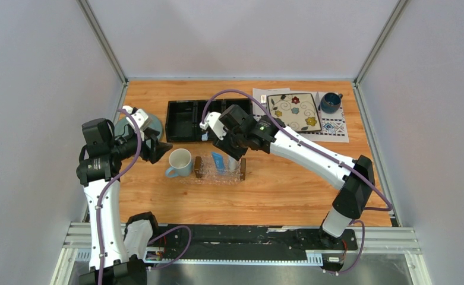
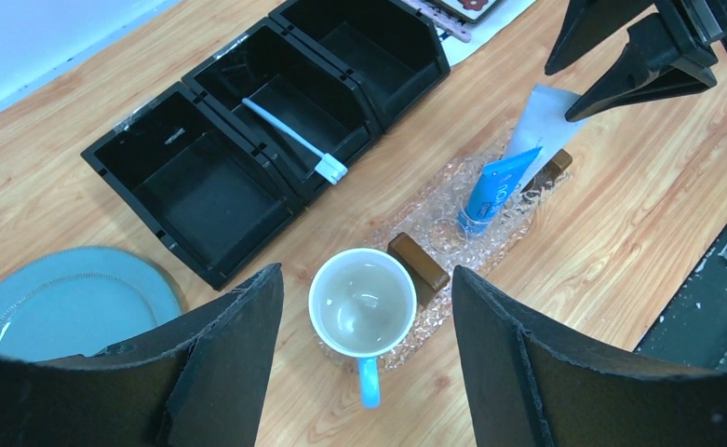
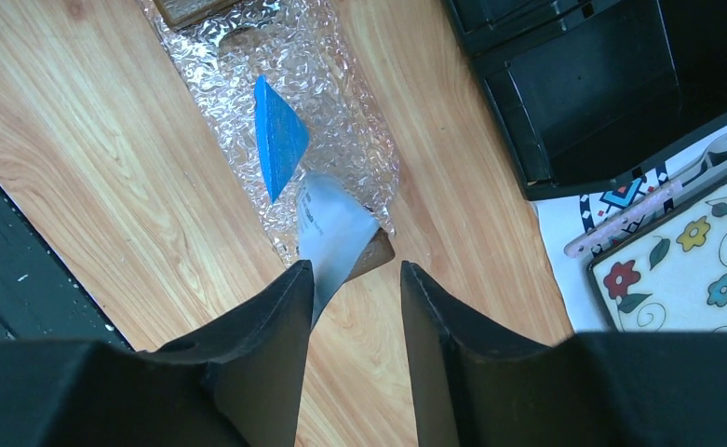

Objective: Prepare toiletry sets of a toothbrush and toothpaste on the tray

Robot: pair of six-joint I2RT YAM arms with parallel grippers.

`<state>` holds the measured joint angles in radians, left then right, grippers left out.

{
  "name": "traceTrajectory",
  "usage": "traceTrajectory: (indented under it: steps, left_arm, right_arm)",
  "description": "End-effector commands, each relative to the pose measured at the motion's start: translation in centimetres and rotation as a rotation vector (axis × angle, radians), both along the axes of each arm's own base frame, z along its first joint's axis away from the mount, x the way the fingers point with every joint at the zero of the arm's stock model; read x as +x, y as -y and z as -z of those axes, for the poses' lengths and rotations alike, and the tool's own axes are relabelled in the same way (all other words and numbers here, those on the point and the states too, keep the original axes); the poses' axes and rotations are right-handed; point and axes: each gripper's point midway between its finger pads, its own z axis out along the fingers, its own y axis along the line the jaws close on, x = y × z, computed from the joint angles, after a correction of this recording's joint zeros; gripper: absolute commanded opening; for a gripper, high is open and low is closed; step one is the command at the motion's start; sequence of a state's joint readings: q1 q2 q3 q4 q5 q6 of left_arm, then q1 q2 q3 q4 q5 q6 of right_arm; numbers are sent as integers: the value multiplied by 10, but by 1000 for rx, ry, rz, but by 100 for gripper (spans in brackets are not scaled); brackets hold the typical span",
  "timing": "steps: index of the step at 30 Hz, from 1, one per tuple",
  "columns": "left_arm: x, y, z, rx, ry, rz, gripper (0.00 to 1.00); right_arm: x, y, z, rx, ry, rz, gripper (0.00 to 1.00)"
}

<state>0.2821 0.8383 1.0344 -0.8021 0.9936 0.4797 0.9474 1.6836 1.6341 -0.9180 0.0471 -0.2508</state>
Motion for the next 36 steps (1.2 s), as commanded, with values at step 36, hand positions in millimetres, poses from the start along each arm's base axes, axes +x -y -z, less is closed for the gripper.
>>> traceTrajectory:
  steps: [36]
  left_arm:
    - [-3,4,-7,8,32,52,75]
  right_arm:
    - [-10,-1,-9,-7,71,-256,26]
